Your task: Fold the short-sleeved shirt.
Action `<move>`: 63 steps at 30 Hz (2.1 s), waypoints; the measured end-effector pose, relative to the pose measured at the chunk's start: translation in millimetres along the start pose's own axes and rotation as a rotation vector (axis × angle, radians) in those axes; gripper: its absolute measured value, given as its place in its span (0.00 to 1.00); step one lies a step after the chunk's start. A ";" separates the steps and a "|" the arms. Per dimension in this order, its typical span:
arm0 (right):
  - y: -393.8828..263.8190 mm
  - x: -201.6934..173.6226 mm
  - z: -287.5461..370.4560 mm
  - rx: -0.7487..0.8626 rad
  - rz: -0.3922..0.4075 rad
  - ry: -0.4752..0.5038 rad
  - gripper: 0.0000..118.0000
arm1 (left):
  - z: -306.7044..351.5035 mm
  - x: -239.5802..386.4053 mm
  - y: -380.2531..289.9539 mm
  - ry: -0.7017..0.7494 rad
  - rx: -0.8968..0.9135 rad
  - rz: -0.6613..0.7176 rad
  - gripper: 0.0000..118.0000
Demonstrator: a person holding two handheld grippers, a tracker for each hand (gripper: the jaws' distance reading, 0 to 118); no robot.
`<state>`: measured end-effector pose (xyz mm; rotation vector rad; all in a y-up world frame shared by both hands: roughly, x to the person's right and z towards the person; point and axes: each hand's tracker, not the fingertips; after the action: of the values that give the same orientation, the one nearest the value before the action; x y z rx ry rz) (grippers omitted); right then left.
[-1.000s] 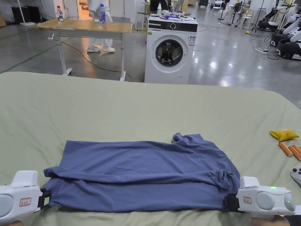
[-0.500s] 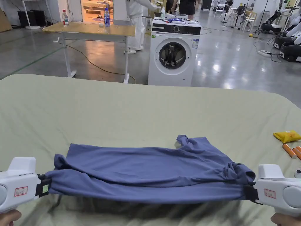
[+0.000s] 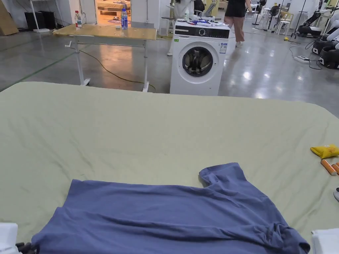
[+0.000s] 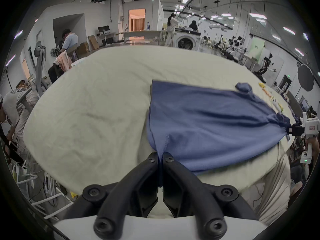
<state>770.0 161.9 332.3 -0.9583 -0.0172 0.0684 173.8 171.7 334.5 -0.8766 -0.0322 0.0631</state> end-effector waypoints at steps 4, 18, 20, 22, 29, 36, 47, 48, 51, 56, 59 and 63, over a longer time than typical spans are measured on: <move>-29.2 -8.5 -13.8 -0.043 0.011 -0.034 0.05 | -14.2 0.6 -27.9 0.017 -0.061 0.011 0.00; -35.7 -22.1 -23.0 -0.008 0.033 -0.099 0.26 | -16.2 2.4 -27.8 0.002 -0.049 0.025 0.04; -26.3 -22.9 -10.7 0.053 0.035 -0.138 0.52 | -6.6 8.6 -18.6 0.014 0.016 -0.002 0.19; -16.0 -25.4 2.9 0.120 0.022 -0.136 0.57 | 5.0 20.0 -8.4 -0.003 0.082 -0.026 0.30; 19.1 -46.1 44.0 0.440 0.008 -0.131 0.46 | 31.7 52.2 27.7 -0.012 0.373 -0.089 0.11; 38.0 -73.7 62.4 0.634 -0.008 -0.100 0.04 | 41.1 79.0 39.4 0.060 0.551 -0.138 0.00; 62.7 -99.4 47.5 0.689 -0.048 -0.011 0.00 | -30.3 30.9 96.7 0.083 0.481 -0.018 0.00; 64.4 -100.0 44.9 0.689 -0.048 -0.008 0.00 | -41.5 24.0 104.9 0.068 0.450 -0.021 0.00; 69.7 -102.5 37.5 0.678 -0.034 0.002 0.00 | -70.6 14.7 132.0 0.037 0.322 -0.011 0.00; 72.6 -99.7 23.6 0.636 -0.012 -0.002 0.00 | -124.6 -2.4 161.8 -0.002 0.113 0.010 0.00; 71.2 -95.0 16.1 0.609 -0.004 -0.018 0.00 | -140.4 -2.0 169.0 -0.018 0.043 0.027 0.17; 67.8 -87.0 8.6 0.573 0.003 -0.040 0.00 | -156.3 4.0 174.7 -0.031 -0.099 0.035 0.59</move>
<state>679.4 202.1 283.2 -0.3837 -0.0310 0.0894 178.9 163.6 100.2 -0.9753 -0.0498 0.1083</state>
